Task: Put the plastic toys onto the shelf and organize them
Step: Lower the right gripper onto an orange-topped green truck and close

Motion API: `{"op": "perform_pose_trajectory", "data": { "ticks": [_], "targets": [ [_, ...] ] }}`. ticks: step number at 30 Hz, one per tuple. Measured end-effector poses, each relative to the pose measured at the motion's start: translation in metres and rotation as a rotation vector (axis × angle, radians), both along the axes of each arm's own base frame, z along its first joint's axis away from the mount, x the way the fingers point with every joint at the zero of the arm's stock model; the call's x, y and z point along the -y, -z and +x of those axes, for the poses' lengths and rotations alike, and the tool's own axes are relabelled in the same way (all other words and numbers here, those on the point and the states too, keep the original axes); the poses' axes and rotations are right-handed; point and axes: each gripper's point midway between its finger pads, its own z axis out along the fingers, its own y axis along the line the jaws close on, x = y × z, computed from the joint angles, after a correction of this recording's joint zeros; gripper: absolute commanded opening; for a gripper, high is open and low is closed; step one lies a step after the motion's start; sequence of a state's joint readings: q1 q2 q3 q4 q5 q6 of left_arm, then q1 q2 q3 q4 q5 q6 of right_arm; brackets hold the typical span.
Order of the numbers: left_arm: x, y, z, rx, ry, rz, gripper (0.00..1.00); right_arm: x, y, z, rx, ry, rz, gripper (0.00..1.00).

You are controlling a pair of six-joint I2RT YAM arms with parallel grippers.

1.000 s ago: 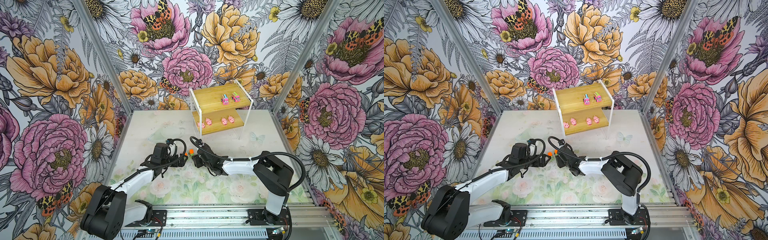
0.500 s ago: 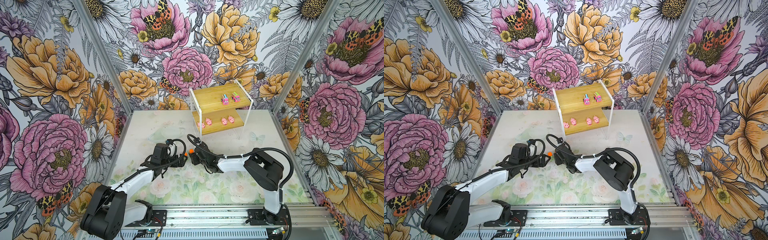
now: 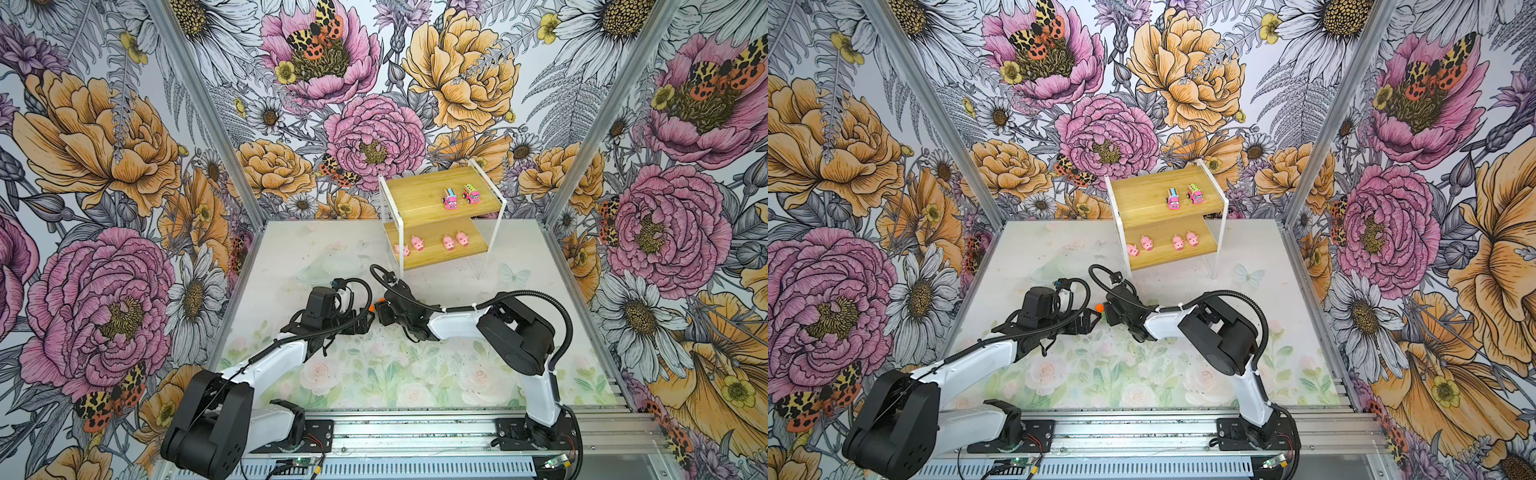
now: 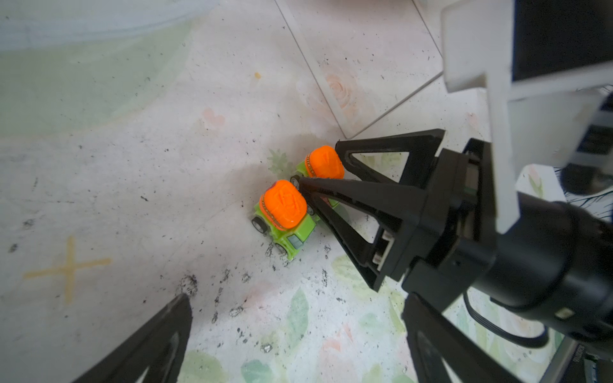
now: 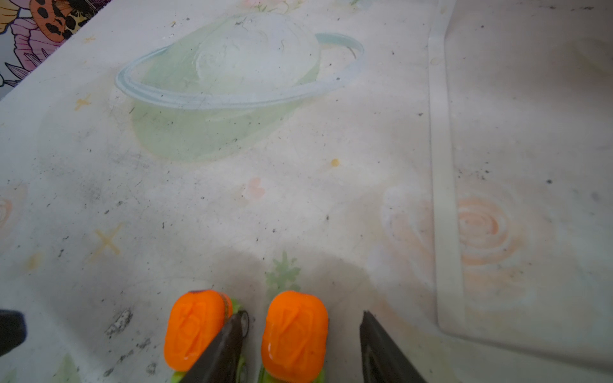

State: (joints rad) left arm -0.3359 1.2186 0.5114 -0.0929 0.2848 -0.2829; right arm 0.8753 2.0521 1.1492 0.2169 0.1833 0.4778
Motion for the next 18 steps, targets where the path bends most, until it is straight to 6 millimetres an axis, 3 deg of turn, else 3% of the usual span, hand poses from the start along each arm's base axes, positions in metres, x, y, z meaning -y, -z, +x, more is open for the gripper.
{"op": "perform_pose_trajectory", "data": {
  "ticks": [9,13,18],
  "targets": [
    [0.0,0.0,0.0,-0.001,-0.002,-0.001,0.99,-0.003,0.012,0.001,-0.01,-0.017,-0.033,0.44],
    [-0.001,0.0,0.0,-0.002,-0.007,-0.001,0.99,-0.003,0.014,0.0,-0.013,-0.032,-0.044,0.29],
    [-0.001,0.0,0.0,-0.003,-0.008,-0.002,0.99,-0.005,0.013,-0.001,-0.009,-0.05,-0.046,0.21]
  ]
}}
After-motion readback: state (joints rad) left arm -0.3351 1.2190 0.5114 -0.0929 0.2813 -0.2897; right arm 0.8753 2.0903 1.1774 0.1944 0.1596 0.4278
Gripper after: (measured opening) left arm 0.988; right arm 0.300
